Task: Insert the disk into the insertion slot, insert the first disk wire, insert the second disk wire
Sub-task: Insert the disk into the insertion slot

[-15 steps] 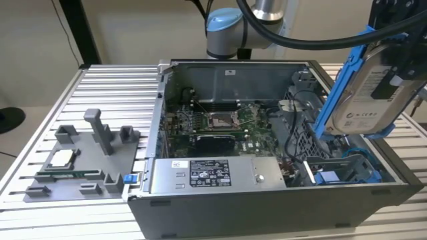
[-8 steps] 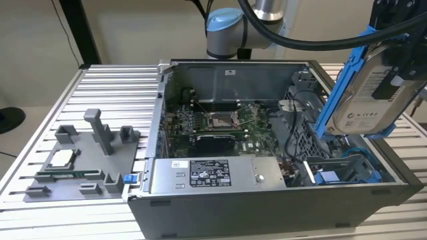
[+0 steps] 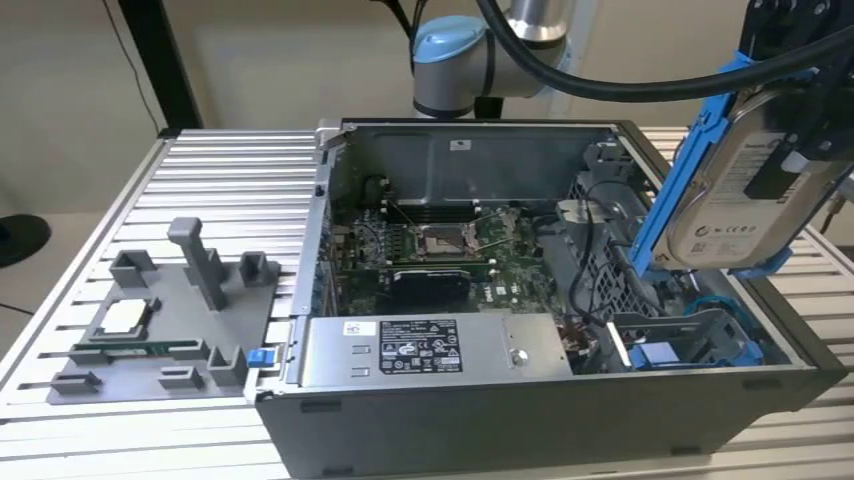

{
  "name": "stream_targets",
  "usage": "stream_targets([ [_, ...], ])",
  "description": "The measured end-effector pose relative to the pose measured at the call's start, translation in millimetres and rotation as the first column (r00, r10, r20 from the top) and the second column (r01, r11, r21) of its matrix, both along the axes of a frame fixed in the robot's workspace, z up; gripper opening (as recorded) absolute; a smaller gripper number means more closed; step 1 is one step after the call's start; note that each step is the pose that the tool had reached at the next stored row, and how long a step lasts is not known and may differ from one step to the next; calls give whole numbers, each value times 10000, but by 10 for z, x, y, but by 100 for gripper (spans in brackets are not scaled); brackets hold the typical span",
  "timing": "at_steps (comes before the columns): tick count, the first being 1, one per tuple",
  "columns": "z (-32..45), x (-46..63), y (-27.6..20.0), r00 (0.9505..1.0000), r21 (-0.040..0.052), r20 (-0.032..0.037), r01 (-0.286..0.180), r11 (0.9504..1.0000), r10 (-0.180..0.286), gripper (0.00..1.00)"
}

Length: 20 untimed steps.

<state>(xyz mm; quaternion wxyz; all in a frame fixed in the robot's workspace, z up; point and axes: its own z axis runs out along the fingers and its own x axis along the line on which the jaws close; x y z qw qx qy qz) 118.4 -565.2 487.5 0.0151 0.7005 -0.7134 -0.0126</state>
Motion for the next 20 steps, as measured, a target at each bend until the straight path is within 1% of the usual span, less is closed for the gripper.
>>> stream_targets([
  [4, -2, 0, 0, 10000, 0, 0, 0, 10000, 0, 0],
  [6, -15, 0, 0, 10000, 1, 5, 0, 10000, 0, 0],
  [10, -61, 5, 0, 10000, 14, 7, 0, 10000, 0, 0],
  [16, -130, 41, -2, 10000, 40, 6, 0, 10000, 0, 0],
  [20, -160, 51, -1, 10000, 39, 7, 1, 10000, -1, 0],
])
